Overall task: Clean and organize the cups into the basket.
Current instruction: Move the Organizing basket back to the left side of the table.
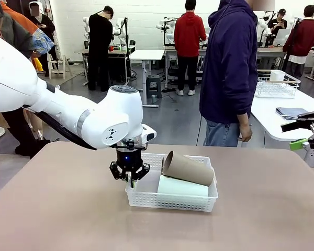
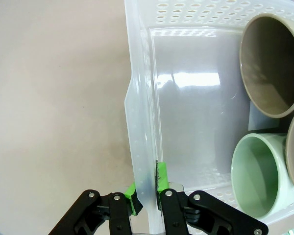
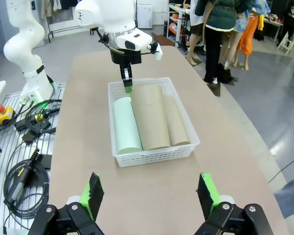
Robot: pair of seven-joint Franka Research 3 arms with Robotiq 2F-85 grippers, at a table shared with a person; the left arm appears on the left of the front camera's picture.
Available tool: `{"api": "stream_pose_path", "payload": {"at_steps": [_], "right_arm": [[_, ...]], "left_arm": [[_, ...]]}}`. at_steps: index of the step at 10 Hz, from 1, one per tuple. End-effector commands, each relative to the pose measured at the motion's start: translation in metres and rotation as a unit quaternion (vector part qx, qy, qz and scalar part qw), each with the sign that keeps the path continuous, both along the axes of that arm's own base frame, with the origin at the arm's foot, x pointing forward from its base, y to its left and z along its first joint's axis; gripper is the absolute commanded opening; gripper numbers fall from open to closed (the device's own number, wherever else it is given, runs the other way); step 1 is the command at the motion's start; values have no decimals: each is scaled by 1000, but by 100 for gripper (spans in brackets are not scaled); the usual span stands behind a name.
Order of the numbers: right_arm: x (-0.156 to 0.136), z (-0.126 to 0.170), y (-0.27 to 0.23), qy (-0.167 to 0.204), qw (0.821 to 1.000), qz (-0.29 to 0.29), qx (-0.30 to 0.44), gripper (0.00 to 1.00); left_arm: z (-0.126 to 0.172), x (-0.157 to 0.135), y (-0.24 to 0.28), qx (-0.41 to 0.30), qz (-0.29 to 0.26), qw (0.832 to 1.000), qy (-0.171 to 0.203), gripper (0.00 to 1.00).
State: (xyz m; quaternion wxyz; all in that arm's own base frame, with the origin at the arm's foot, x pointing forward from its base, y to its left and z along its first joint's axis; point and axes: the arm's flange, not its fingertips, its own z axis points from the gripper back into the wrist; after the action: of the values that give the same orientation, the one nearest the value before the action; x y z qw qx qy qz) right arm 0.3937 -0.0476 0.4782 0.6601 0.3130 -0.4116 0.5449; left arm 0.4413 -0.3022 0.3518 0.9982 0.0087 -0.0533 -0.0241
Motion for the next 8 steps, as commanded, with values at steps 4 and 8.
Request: {"api": "stream_pose_path", "payload": {"at_steps": [4,8], "right_arm": [[-2,-1,-1,-1,1000,7,-4,100],[2,19,-70,148,964,-150,162,100]], "left_arm": [[2,-2,1,0,-2,1000,-3,0],[2,-2,1,0,-2,1000,-3,0]]}}
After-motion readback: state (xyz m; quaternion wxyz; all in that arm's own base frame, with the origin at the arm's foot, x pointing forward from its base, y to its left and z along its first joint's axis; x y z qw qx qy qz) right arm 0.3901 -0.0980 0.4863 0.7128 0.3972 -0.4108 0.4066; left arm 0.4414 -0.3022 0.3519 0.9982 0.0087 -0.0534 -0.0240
